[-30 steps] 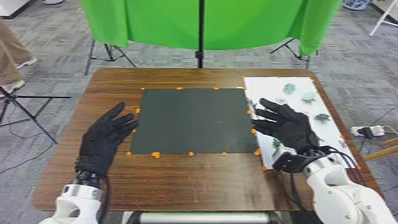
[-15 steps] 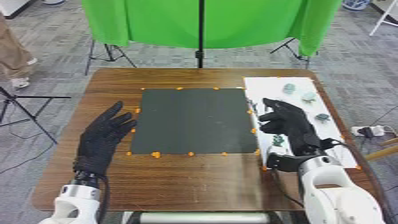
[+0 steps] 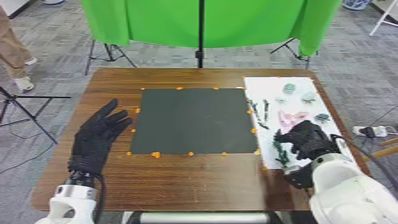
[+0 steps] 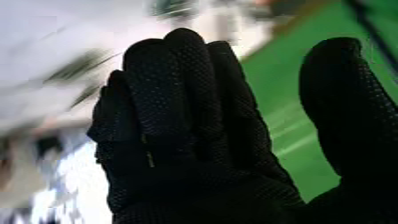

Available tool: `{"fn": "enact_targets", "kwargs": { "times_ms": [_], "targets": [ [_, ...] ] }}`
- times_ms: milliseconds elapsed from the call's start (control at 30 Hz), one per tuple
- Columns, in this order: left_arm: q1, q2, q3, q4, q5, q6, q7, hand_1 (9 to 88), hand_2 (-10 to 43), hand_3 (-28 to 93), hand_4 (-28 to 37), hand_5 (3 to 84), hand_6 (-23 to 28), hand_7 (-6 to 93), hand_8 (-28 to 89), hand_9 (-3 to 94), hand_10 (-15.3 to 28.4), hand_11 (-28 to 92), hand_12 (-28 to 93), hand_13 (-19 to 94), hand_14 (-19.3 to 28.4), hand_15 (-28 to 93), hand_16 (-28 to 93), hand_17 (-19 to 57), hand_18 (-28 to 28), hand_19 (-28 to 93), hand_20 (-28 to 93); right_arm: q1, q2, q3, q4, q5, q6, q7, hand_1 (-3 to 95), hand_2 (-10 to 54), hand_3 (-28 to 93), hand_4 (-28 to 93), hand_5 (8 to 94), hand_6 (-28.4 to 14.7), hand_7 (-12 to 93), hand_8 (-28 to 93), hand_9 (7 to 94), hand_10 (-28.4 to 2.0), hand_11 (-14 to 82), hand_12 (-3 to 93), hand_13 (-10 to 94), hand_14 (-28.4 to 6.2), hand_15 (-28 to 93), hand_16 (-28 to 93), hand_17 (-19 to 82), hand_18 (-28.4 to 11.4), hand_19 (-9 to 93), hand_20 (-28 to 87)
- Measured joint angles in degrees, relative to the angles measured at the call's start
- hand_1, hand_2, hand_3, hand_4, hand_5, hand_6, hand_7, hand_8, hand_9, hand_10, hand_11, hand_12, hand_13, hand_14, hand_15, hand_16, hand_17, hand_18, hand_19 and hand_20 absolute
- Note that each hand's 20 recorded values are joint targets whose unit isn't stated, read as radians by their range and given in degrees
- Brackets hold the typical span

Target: Arrange flowers

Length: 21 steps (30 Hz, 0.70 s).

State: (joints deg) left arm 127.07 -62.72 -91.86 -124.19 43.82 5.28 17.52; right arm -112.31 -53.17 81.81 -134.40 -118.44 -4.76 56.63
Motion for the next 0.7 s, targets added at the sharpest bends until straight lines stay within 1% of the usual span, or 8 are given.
{"fn": "enact_targets", "kwargs": {
  "times_ms": [100, 167, 333, 533, 700],
  "targets": [
    [0.0, 0.12, 0.00, 0.00, -0.01, 0.00, 0.18, 26.8, 9.5, 74, -20.1, 35.1, 8.4, 12.0, -9, 33.6, 19.6, 26, 12, 23, 24.1, 47, -6, -11.6, 19.9, 41, 16, 1.4, 0.6, -3.5, 1.9, -7.4, -1.1, 6.2, 34.1, -7.4, 74, -22, 61.6, -11.5, 18, -11, 64.7, -22.0, 53.0, 18.9, 67, -14.7, 75, 11, 37, -26.6, 93, 36],
    [0.0, 0.12, 0.00, 0.00, -0.01, 0.00, 0.18, 26.7, 9.5, 74, -20.0, 35.1, 8.4, 12.0, -9, 33.6, 19.6, 26, 12, 23, 24.1, 47, -6, -11.6, 19.9, 41, 16, 2.3, 0.9, -5.5, 3.6, -11.6, -2.0, 7.8, 34.6, -8.1, 74, -22, 62.2, -11.2, 18, -11, 64.9, -22.0, 53.8, 19.2, 67, -14.6, 75, 11, 37, -26.7, 93, 37],
    [0.0, 0.06, -0.05, 0.00, -0.01, 0.00, 0.09, 26.8, 9.6, 74, -20.1, 35.1, 8.4, 12.0, -9, 33.5, 19.6, 26, 12, 23, 24.2, 47, -6, -11.6, 19.9, 41, 16, 4.7, 1.4, -9.6, 6.6, -16.3, -4.2, 6.9, 35.3, -9.0, 74, -22, 63.3, -10.7, 20, -11, 65.1, -21.9, 54.1, 19.2, 68, -14.5, 75, 11, 37, -26.9, 93, 38],
    [-0.1, -0.24, -0.15, 0.00, 0.00, -0.03, -0.18, 26.8, 9.5, 74, -20.1, 35.1, 8.4, 12.1, -9, 33.5, 19.6, 25, 12, 23, 24.2, 47, -6, -11.6, 19.9, 41, 16, 8.1, 1.7, -15.6, 7.8, -18.1, -6.1, 6.3, 36.3, -9.3, 73, -22, 63.9, -10.2, 22, -12, 65.2, -22.0, 54.1, 19.3, 68, -14.6, 75, 12, 38, -27.1, 93, 38],
    [-0.2, -0.29, -0.17, 0.00, 0.00, -0.02, -0.17, 26.9, 9.5, 74, -20.1, 35.2, 8.5, 12.1, -9, 33.5, 19.6, 26, 12, 23, 24.2, 47, -6, -11.6, 19.9, 41, 16, 9.8, 1.8, -18.8, 9.2, -20.0, -6.4, 6.4, 39.3, -9.5, 72, -23, 66.7, -10.0, 23, -12, 67.6, -21.0, 54.8, 19.4, 70, -13.7, 75, 12, 40, -27.3, 93, 41]
  ]
}}
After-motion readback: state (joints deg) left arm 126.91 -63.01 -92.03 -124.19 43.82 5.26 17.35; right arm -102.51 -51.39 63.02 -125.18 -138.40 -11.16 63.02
